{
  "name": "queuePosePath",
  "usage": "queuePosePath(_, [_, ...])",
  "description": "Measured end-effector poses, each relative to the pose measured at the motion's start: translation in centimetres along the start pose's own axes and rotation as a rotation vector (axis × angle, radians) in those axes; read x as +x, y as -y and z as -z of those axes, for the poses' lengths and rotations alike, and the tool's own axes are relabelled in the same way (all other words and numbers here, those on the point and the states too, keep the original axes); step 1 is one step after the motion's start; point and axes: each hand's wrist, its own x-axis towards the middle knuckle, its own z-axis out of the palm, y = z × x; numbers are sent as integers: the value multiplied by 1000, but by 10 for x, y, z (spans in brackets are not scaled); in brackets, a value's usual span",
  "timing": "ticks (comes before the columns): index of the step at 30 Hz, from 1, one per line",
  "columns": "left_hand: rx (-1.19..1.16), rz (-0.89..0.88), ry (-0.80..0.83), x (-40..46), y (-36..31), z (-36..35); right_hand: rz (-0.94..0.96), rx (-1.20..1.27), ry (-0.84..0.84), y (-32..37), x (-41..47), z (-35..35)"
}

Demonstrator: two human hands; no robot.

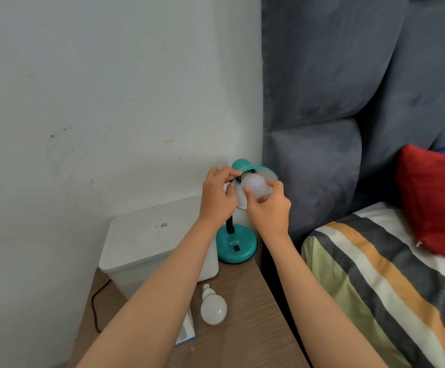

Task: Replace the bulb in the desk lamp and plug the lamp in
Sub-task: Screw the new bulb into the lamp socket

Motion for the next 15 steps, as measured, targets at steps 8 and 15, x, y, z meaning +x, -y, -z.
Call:
queuePosePath(8, [-4, -5, 3, -1, 0, -1, 200, -50, 4, -1, -7, -6])
queuePosePath(15, [0, -7, 11, -1, -1, -1, -28, 14, -56, 4, 1, -2])
